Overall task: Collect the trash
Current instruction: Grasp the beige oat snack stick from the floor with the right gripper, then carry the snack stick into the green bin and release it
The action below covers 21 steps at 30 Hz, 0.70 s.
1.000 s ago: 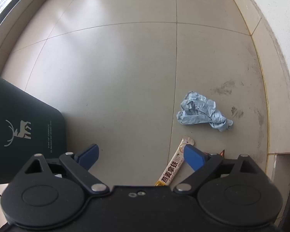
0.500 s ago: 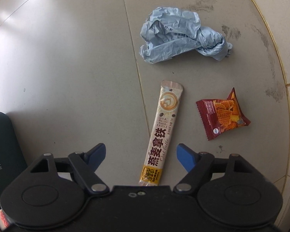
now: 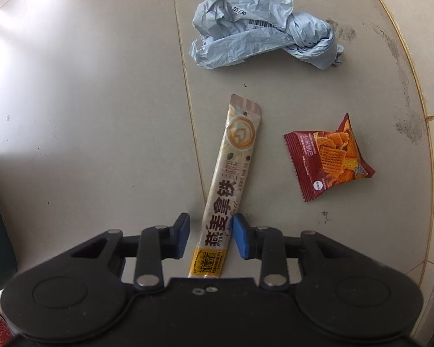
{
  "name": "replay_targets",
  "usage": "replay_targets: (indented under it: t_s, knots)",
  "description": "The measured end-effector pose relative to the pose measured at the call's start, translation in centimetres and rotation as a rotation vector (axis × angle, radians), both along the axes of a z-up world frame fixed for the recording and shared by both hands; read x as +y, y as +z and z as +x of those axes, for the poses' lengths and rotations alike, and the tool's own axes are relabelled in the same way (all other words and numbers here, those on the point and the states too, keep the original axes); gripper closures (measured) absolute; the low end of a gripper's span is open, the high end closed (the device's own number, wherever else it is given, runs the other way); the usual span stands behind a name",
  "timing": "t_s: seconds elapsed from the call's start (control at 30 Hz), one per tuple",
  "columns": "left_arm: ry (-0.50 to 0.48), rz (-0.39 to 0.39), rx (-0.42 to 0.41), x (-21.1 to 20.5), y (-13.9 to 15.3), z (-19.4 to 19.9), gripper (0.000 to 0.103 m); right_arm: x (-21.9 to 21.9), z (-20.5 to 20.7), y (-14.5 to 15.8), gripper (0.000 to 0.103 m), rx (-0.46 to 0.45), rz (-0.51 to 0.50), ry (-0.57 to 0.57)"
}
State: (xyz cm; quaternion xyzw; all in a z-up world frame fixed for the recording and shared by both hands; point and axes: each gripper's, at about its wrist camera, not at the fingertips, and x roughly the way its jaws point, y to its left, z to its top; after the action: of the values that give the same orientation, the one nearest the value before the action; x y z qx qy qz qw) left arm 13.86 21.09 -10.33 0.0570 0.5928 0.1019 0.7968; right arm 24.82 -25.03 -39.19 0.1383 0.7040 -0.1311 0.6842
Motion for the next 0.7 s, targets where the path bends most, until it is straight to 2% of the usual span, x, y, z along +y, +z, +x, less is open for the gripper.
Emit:
replay_targets:
  t_s: [0.2, 0.4, 0.6, 0.7]
  knots:
    - [0.0, 0.0, 0.0, 0.0, 0.0, 0.0, 0.079, 0.0, 0.0, -0.4, 0.082, 0.022, -0.011, 0.028]
    - [0.003, -0.011, -0.002, 0.1, 0.0, 0.0, 0.079, 0.9, 0.9, 0.9, 0.086, 0.004, -0.011, 0.069]
    - [0.006, -0.021, -0.004, 0.3, 0.2, 0.0, 0.079, 3.3, 3.1, 6.0, 0.089, -0.119, 0.071, 0.147]
    - [0.008, -0.03, -0.004, 0.4, 0.3, 0.0, 0.079, 4.8, 4.3, 9.9, 0.089, -0.185, 0.112, 0.194]
